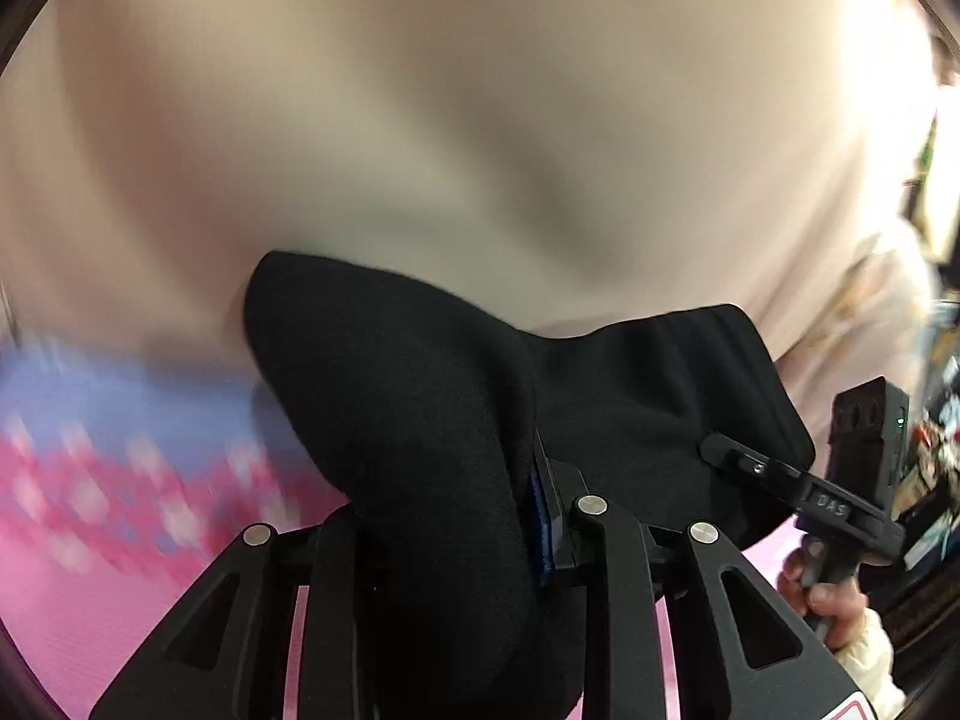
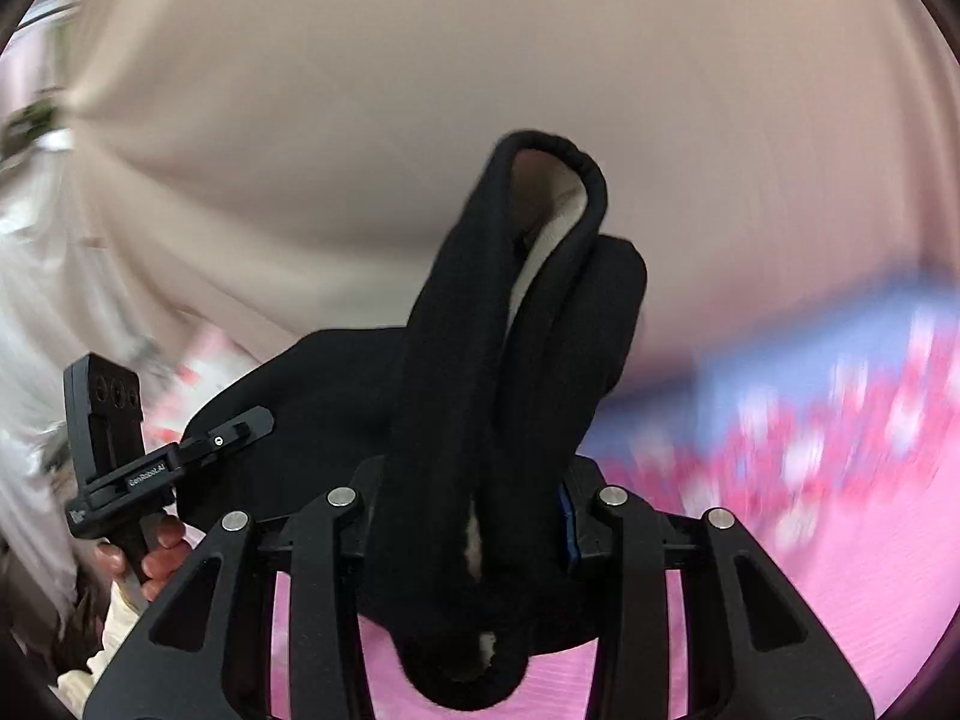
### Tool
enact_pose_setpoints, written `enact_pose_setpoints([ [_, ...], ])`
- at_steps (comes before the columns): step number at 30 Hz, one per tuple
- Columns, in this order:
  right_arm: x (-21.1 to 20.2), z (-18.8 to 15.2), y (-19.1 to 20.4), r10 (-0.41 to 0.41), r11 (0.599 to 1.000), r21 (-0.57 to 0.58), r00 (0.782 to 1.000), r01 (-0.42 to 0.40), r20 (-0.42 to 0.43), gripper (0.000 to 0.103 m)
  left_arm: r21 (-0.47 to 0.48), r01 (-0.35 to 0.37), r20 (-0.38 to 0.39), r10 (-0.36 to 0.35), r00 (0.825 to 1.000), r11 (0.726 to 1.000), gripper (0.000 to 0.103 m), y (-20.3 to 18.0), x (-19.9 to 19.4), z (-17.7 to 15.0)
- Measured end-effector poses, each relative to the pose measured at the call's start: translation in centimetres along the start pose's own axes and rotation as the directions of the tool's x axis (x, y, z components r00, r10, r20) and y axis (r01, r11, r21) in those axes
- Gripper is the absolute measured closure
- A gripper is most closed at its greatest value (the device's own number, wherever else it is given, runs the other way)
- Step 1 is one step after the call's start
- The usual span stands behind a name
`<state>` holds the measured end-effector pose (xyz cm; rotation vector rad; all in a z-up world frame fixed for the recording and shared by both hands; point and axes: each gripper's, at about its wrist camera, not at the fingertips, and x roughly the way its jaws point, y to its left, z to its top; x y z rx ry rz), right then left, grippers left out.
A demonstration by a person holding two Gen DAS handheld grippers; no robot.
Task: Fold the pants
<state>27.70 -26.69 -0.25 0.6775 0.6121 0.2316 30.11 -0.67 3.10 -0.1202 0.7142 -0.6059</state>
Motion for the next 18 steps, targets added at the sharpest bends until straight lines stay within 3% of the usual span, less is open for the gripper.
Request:
enact_pose_setpoints([
  [1,2.8,-1.7,-2.4,-0.039,0.998,0.046,0.996,0.043,-0.081,0.066,-0.044,-0.034,-0.098,0.029,0.995,0.998,0.080,1.9,3.8,-2.1],
  [2,4.1,-3.0,-3.8,-0.078,0.994,0.068,0.991,0.085,-0.106,0.062,-0.077,-0.062,-0.173,0.048,0.984,0.995,0.079,3.3,6.5,-4.1],
  [3,4.4,-3.9,-5.0,-0.067,0.992,0.097,0.994,0.075,-0.085,0.056,-0.108,-0.050,-0.193,0.029,0.981,0.993,0.074,4.3,7.8,-5.9],
  [5,3.7,-3.3,-6.3,-0.004,0.983,0.181,0.997,0.019,-0.081,0.045,-0.091,-0.045,-0.109,0.035,0.993,0.995,0.064,4.6,6.6,-6.8],
  [7,2.9,-2.7,-6.9,-0.049,0.982,0.177,0.996,0.061,-0.072,0.026,-0.102,-0.058,-0.112,0.047,0.993,0.993,0.060,5.0,6.3,-6.7],
  [8,2.5,-2.6,-7.1,-0.056,0.983,0.168,0.996,0.068,-0.074,0.025,-0.126,-0.066,-0.124,0.051,0.991,0.990,0.054,5.4,6.1,-6.6],
  [12,-2.4,-2.9,-8.6,-0.098,0.972,0.217,0.995,0.094,0.011,0.025,-0.137,-0.095,-0.119,0.079,0.990,0.986,0.043,6.8,3.7,-6.4],
  [13,-4.3,-3.1,-8.5,-0.094,0.974,0.213,0.995,0.081,0.047,0.029,-0.132,-0.104,-0.112,0.089,0.990,0.986,0.043,7.8,3.6,-6.2],
  [14,-5.5,-3.0,-7.8,-0.081,0.980,0.190,0.995,0.068,0.061,0.042,-0.122,-0.137,-0.098,0.125,0.987,0.983,0.043,7.9,2.0,-5.9],
  [16,-7.1,-2.4,-4.6,-0.063,0.995,0.079,0.995,0.058,0.074,0.049,-0.115,-0.211,-0.030,0.209,0.978,0.971,0.043,7.0,-1.4,-5.0],
  [18,-6.5,-2.1,-0.1,-0.089,0.991,-0.096,0.994,0.094,0.057,0.059,-0.095,-0.225,0.043,0.230,0.972,0.970,0.040,5.3,-3.8,-3.8],
])
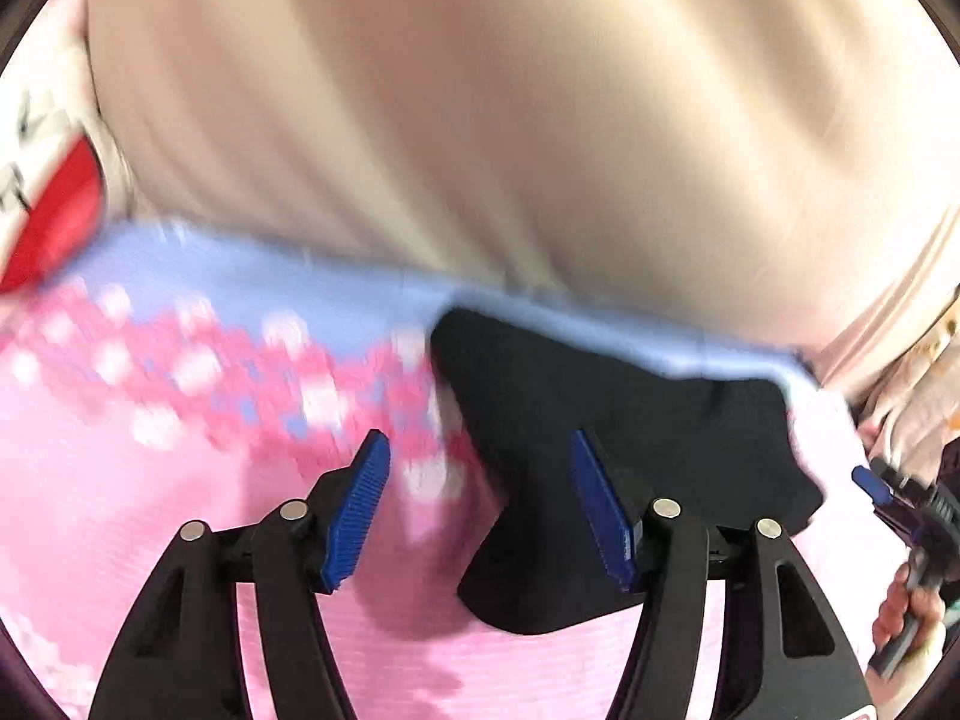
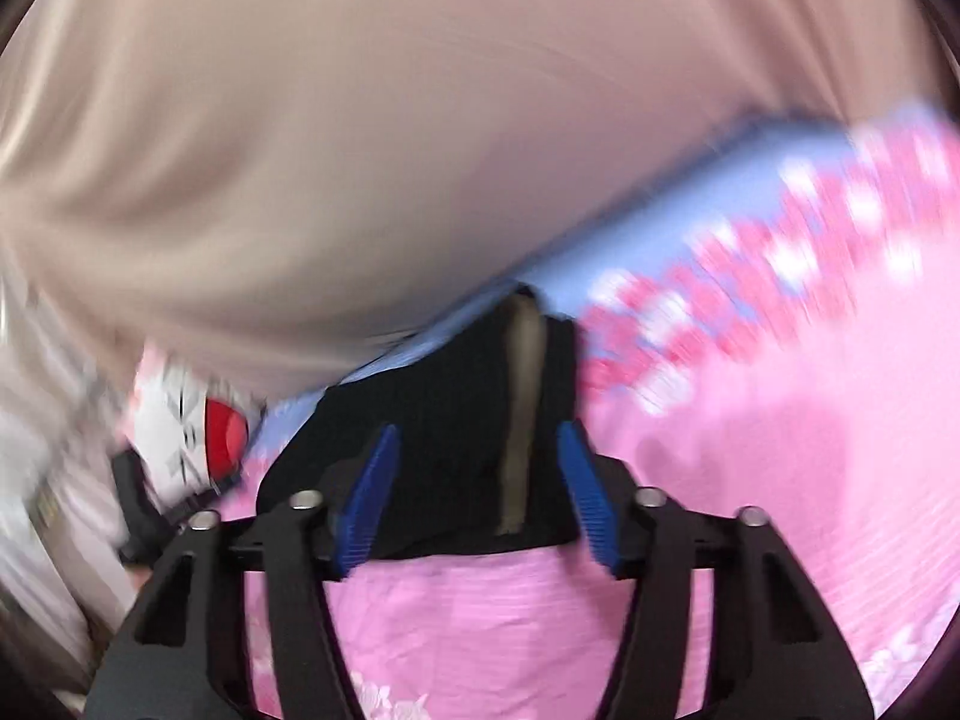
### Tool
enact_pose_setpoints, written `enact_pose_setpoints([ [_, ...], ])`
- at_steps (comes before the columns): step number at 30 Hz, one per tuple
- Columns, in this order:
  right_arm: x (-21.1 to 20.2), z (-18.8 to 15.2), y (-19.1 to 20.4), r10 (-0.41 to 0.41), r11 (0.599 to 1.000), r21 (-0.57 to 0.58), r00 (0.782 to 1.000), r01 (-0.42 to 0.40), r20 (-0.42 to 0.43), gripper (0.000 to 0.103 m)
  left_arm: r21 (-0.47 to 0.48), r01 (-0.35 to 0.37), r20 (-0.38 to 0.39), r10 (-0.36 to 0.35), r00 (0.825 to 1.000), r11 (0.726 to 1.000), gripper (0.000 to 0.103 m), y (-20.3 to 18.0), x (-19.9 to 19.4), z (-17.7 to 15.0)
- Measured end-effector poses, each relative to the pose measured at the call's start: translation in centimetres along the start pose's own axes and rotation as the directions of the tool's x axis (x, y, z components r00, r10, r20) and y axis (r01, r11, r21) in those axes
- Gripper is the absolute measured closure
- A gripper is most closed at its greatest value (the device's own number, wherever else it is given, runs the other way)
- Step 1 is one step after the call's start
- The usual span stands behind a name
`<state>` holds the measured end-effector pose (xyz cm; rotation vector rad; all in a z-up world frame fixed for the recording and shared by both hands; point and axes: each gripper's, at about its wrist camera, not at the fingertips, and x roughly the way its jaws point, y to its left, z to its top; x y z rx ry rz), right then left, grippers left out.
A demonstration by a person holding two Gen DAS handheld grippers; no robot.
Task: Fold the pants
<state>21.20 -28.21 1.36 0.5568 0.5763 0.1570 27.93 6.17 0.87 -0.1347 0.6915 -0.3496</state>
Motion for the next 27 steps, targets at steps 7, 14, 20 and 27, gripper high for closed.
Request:
enact_pose_setpoints([
  [7,11.2,-2.8,-0.2,-0.226,0.966,-0.165,0.962,0.201,-0.155,0.102,0.064,0.029,-0.170,-0.018,0.985,0.998,0.021,-5.6,8.1,-0.9],
  [14,7.4,-1.2,0.9,-0.055,0.997,-0.070,0.988,0.045,-0.146,0.098,-0.062,-0.033,-0.150,0.023,0.988,0.998,0.022,-0.5,7.9,-1.5],
  [20,9.5,-3.6,-3.5,-0.013,0.999,0.027,0.968,0.020,-0.250,0.103,0.068,-0.164,-0.161,0.173,0.972,0.984,0.018,-0.6,6.9,-3.7],
  [27,2.4,-4.1,4.2,-0.262,0.953,-0.178,0.961,0.244,-0.084,0.090,0.194,-0.329,0.009,0.333,0.943,0.924,0.021,-6.2,0.8,-4.8],
])
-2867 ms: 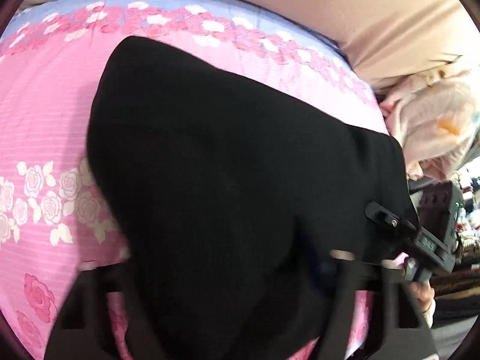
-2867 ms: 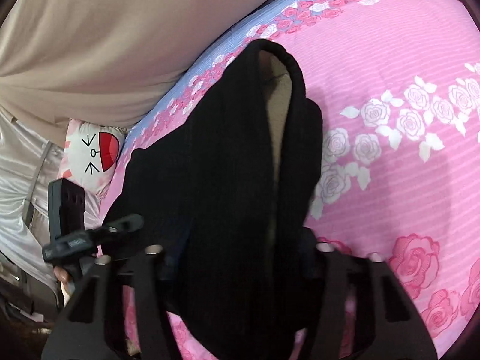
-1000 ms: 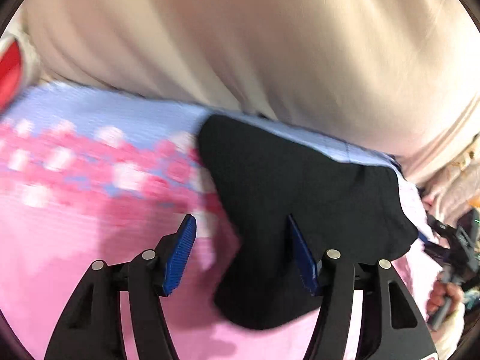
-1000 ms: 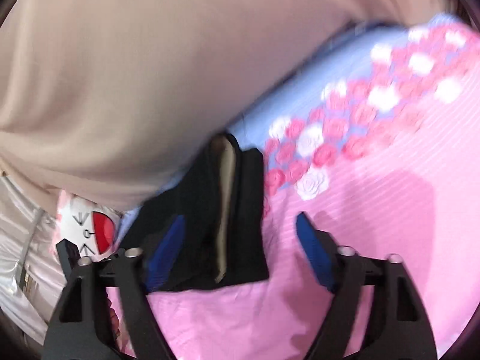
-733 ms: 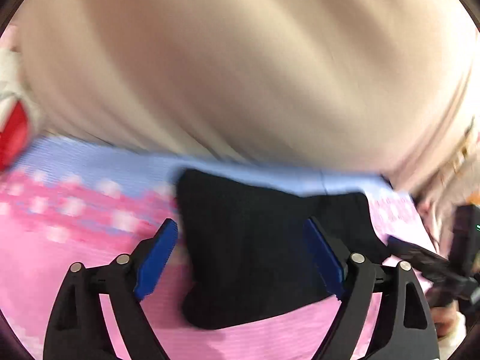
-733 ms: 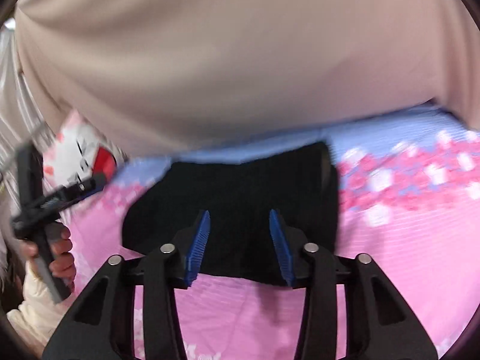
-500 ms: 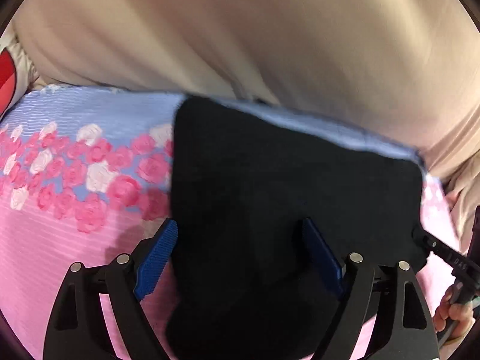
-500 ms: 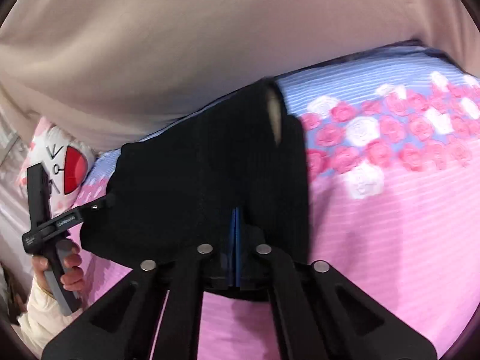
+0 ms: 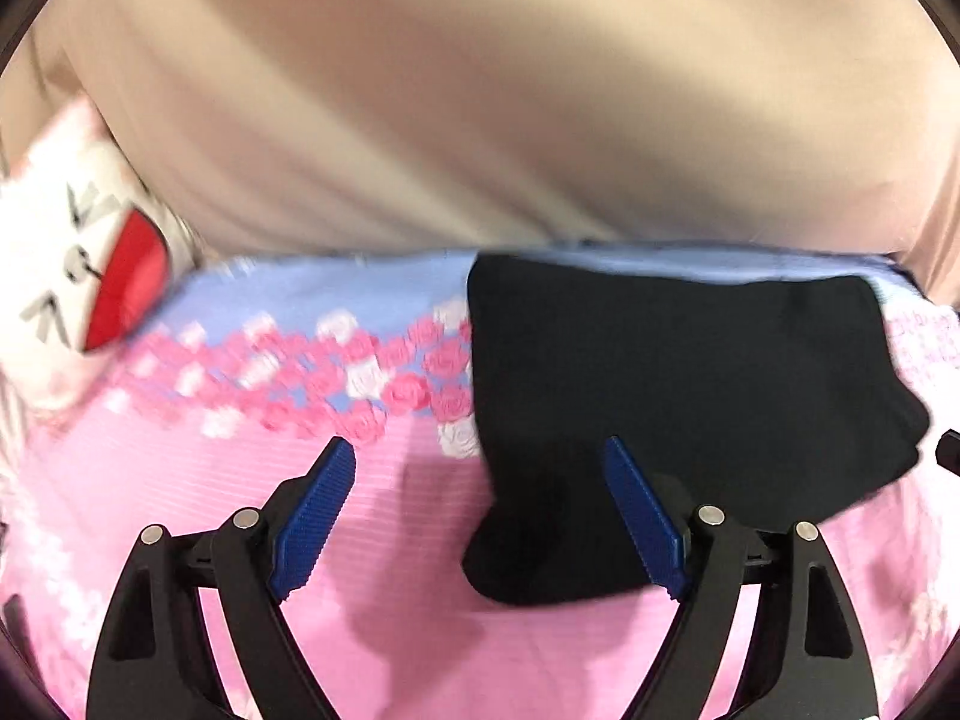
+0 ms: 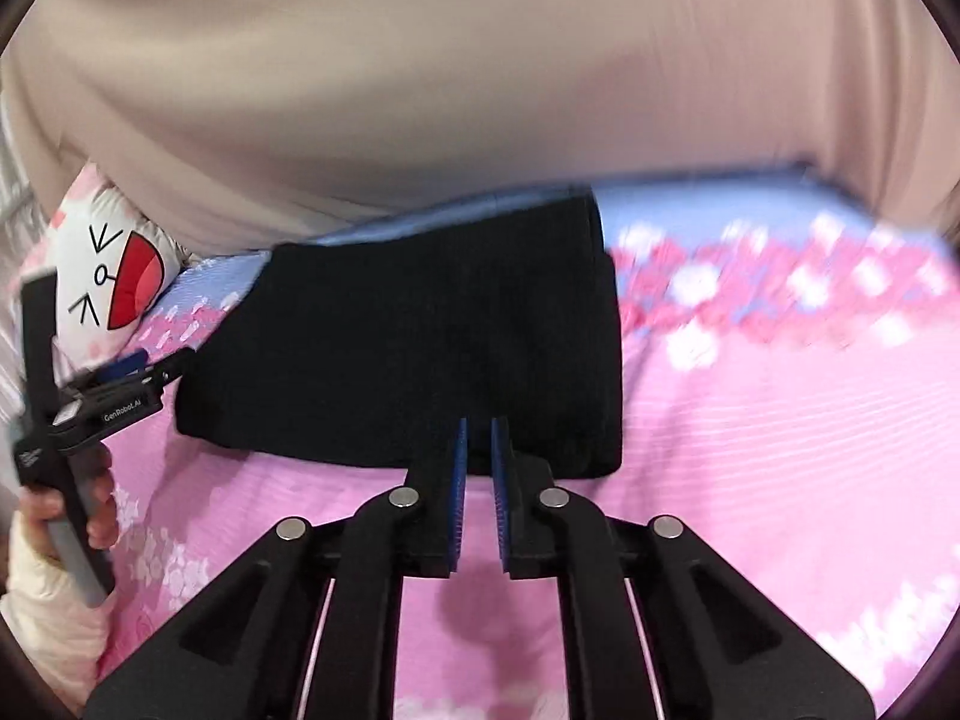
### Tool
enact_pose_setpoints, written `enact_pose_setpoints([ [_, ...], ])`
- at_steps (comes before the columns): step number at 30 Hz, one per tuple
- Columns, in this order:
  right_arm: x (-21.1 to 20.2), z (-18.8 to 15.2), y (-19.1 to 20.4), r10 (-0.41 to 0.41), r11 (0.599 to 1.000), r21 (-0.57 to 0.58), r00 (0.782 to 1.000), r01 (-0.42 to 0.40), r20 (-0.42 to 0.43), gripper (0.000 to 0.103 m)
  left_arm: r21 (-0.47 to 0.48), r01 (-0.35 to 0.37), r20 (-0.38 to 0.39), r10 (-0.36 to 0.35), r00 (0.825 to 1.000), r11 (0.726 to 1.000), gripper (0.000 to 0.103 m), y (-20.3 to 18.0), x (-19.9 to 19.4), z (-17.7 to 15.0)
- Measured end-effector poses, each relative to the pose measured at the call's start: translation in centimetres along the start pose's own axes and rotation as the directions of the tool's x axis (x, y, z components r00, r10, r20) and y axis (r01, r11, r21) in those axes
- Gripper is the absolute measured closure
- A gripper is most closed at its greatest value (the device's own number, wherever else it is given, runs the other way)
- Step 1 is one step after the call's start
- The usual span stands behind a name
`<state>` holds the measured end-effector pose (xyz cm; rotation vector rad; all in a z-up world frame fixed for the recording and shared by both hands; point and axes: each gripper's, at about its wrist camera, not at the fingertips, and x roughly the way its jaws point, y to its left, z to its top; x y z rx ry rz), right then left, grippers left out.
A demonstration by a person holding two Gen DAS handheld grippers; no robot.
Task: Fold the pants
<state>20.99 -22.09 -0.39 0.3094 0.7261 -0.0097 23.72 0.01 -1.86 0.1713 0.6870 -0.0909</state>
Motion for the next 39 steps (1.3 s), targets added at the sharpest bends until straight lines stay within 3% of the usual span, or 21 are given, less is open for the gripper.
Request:
enact_pose_setpoints([
  [2,-2.1,-0.4,1.8,-0.057,0.998,-0.005,0.997,0.058,0.049,0.050,0.020,-0.010,0.028,0.009,1.000,1.000,0.020,-1.3,-2.6,-0.1],
  [4,-3.9,-0.6,3.1,-0.122,0.992,-0.003,0.986,0.124,0.115,0.026,0.018,0.021,0.034,-0.021,0.999,1.000,0.020,-2.2,-4.8,-0.4],
  [9,-6.6,-0.4,4.5,-0.173,0.985,0.058,0.959,0.164,0.225,0.009,0.000,0.065,0.033,-0.065,0.997,0.998,0.019,-3.6,-8.4,-1.2],
  [21,-9.3,-0.7,5.8,-0.216,0.976,0.101,0.937,0.195,0.274,0.005,0.000,0.051,0.062,-0.051,0.997,0.999,0.017,-4.2,-12.3,-3.0],
  [27,-9.1,-1.5,5.9,-0.246,0.969,0.062,0.930,0.238,0.274,0.005,-0.018,0.041,0.039,-0.041,0.998,0.999,0.017,-2.9,-11.9,-4.0],
  [30,-7.4,-1.2,4.7,-0.198,0.980,0.021,0.947,0.200,0.252,0.005,-0.039,0.001,0.018,-0.001,1.000,0.999,0.017,-1.3,-10.6,-4.0],
  [31,-6.0,-0.8,3.9,-0.182,0.983,0.011,0.963,0.183,0.201,0.010,-0.053,-0.013,0.007,0.013,1.000,0.999,0.017,-0.6,-10.0,-3.9],
  [32,-5.1,-0.3,3.4,-0.151,0.989,0.020,0.975,0.149,0.162,0.034,-0.073,-0.034,-0.006,0.034,0.999,0.997,0.017,0.5,-8.9,-3.8],
  [33,-3.9,0.5,2.8,-0.053,0.998,0.048,0.991,0.047,0.121,0.040,-0.081,-0.049,-0.013,0.048,0.999,0.996,0.017,1.2,-8.2,-3.6],
  [34,-3.0,1.2,2.5,0.035,0.997,0.070,0.994,-0.043,0.108,0.039,-0.087,-0.066,-0.025,0.064,0.998,0.994,0.017,1.7,-7.5,-3.4],
  [35,-2.1,1.9,2.7,0.062,0.995,0.069,0.993,-0.069,0.100,0.039,-0.090,-0.082,-0.038,0.078,0.996,0.993,0.017,2.1,-6.6,-3.0],
  [39,3.5,6.1,5.1,0.056,0.996,-0.073,0.997,-0.051,0.059,0.040,-0.049,-0.048,-0.003,0.048,0.999,0.998,0.017,0.8,-4.6,-0.3],
])
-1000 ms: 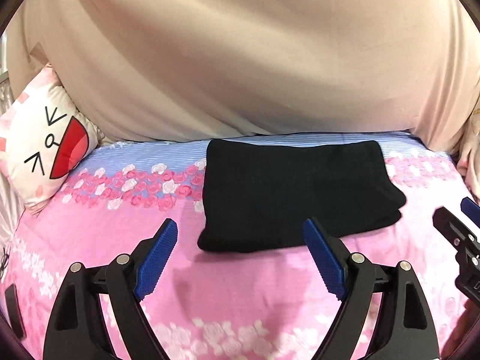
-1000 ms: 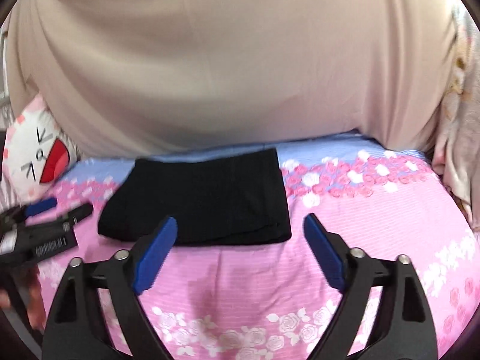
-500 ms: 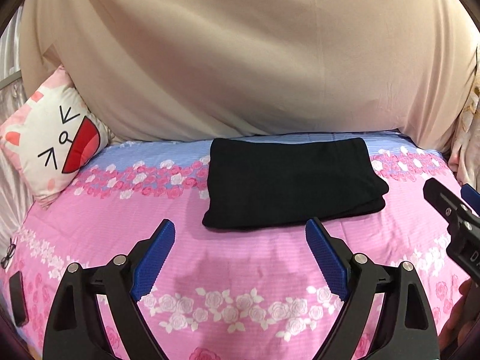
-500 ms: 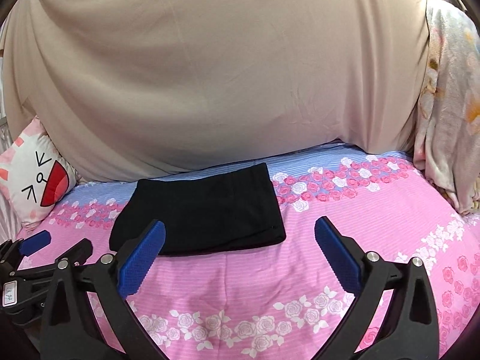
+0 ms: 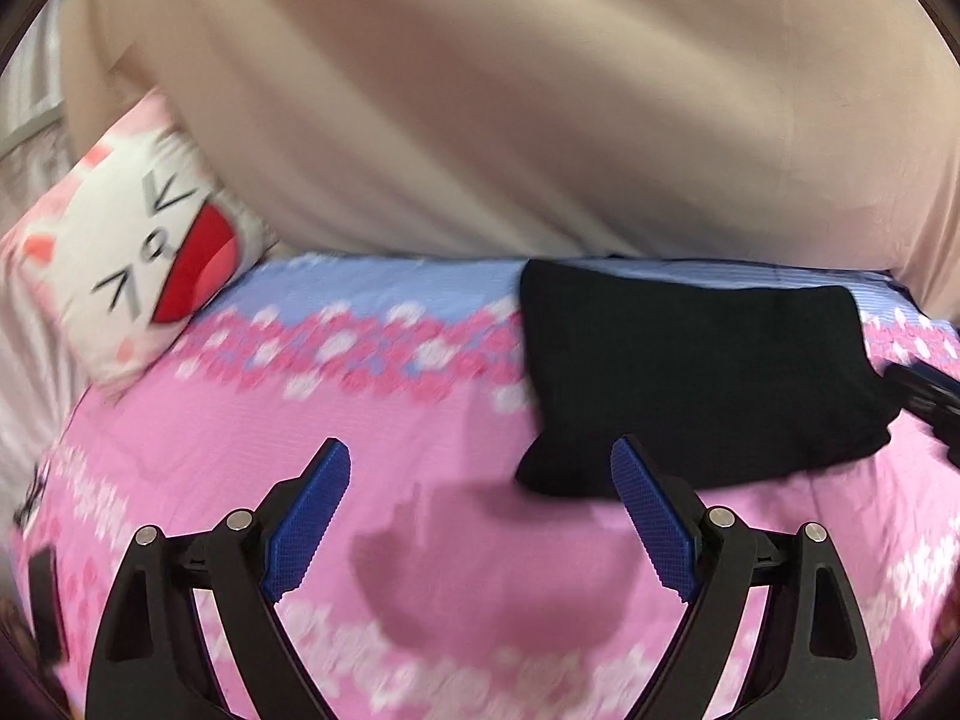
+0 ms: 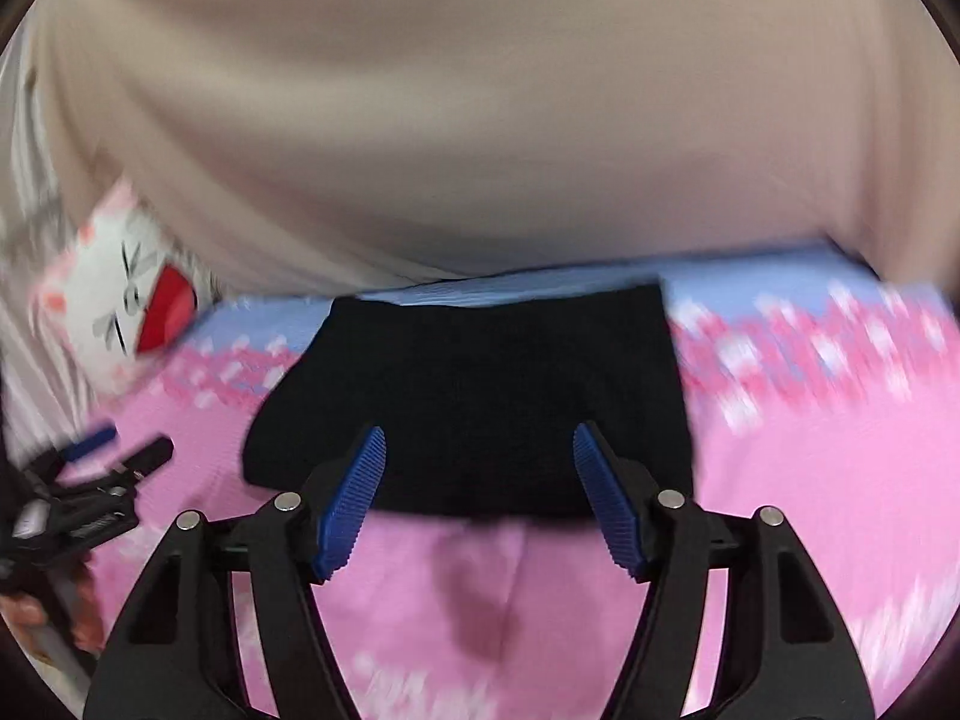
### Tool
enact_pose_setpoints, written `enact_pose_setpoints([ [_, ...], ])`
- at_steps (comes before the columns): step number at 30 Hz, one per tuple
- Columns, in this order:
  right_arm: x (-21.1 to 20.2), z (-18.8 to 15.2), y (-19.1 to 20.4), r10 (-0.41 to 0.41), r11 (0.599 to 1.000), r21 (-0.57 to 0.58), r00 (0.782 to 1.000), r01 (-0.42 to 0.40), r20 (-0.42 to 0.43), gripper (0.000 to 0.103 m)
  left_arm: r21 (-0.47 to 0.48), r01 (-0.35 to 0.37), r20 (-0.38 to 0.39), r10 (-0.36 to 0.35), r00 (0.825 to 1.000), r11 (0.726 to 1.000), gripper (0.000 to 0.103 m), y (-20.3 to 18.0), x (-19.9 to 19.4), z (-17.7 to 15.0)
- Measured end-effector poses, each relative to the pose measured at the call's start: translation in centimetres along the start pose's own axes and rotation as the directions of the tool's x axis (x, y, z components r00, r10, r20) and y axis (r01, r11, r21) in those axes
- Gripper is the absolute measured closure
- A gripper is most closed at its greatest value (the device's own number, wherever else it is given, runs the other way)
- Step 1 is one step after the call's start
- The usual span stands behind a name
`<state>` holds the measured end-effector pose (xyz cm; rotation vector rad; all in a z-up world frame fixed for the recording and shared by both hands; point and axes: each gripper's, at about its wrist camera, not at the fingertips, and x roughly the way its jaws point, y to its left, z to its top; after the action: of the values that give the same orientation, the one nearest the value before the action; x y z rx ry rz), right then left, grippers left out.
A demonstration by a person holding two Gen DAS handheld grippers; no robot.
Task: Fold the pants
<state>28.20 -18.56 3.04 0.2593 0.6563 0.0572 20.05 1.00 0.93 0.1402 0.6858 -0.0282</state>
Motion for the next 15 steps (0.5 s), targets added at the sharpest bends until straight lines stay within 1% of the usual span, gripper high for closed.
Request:
enact_pose_setpoints([
  [1,2.3,1.4,0.0,-0.010,1.000,-0.019,1.000,0.010,-0.023,0.040,0.019,0.017,-0.008,-0.017,1.000,1.000,0.017,-1.0,0.9,0.7],
  [2,4.0,2.4,-0.3,-0.024,0.999,-0.035,0.999,0.022,-0.042,0.041,0.030,0.020,-0.021,-0.019,1.000,0.999,0.017,-1.8,1.7,1.1],
  [4,7.9,3.7,-2.2,-0.120,0.991,-0.061,0.990,0.116,-0.072,0.041,0.064,0.011,-0.046,-0.008,0.999,0.998,0.017,-3.3,3.2,1.3],
  [5,11.3,3.9,-5.2,-0.234,0.972,-0.049,0.963,0.229,-0.132,0.041,0.078,0.003,-0.053,0.001,0.999,0.997,0.017,-3.7,3.6,1.2],
  [6,12.9,3.6,-7.3,-0.244,0.969,-0.016,0.955,0.245,-0.170,0.045,0.084,-0.004,-0.056,0.008,0.998,0.996,0.017,-3.8,3.8,1.0],
  [7,13.3,3.5,-9.7,-0.169,0.981,0.074,0.974,0.181,-0.151,0.047,0.085,-0.008,-0.056,0.012,0.998,0.996,0.017,-3.7,4.0,0.8],
  [8,13.0,3.9,-10.6,-0.143,0.980,0.119,0.978,0.161,-0.151,0.050,0.085,-0.008,-0.057,0.013,0.998,0.996,0.017,-3.4,4.1,0.5],
  [9,12.6,4.4,-10.5,-0.141,0.980,0.119,0.976,0.162,-0.166,0.051,0.084,-0.010,-0.061,0.015,0.998,0.996,0.017,-3.0,4.3,0.3],
  [10,12.0,4.7,-10.0,-0.159,0.979,0.106,0.975,0.176,-0.155,0.051,0.084,-0.013,-0.065,0.018,0.998,0.996,0.017,-2.3,4.5,0.1],
  [11,10.4,4.9,-8.9,-0.166,0.981,0.083,0.979,0.176,-0.117,0.048,0.083,-0.021,-0.070,0.027,0.997,0.996,0.017,-1.9,4.6,0.1],
  [13,7.2,4.2,-6.9,-0.086,0.993,0.071,0.994,0.091,-0.066,0.049,0.072,-0.017,-0.060,0.021,0.998,0.997,0.017,-1.2,4.4,-0.1],
  [15,5.4,2.4,-5.4,-0.072,0.997,0.035,0.996,0.074,-0.062,0.047,0.068,0.014,-0.045,-0.010,0.999,0.998,0.017,-1.3,3.9,0.0],
])
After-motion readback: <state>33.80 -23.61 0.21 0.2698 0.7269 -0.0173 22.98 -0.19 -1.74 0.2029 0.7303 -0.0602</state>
